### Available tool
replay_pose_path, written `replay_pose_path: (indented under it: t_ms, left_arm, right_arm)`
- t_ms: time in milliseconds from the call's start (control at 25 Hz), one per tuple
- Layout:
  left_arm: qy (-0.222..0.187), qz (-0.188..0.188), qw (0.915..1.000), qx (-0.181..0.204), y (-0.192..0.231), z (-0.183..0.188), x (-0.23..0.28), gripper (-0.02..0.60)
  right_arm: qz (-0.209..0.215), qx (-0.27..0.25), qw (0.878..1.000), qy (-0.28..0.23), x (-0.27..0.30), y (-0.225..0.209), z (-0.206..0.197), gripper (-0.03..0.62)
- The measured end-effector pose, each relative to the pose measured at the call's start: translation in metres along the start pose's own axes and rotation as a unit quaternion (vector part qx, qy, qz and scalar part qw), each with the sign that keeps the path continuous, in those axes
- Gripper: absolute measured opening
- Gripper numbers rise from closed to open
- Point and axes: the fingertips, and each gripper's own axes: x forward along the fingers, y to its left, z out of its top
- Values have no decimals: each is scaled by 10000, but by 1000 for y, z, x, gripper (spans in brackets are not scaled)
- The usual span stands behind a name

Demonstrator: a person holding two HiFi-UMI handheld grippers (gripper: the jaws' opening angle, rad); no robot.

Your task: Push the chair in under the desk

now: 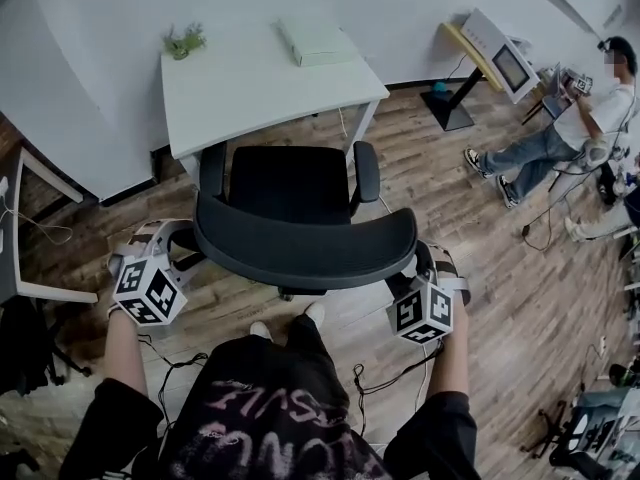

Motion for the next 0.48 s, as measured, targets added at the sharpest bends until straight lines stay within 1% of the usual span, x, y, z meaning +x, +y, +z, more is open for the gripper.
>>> replay_pose_path:
  t_ms: [280,480]
  left_arm:
    - [153,103,9996,-218,32,6,26,222]
    - [281,255,9986,-381,53,10,42,222]
  right_arm:
    - [109,-159,9997,-146,35,-41,-7,250]
    - [150,-294,9990,-290,60,-71,-10,250]
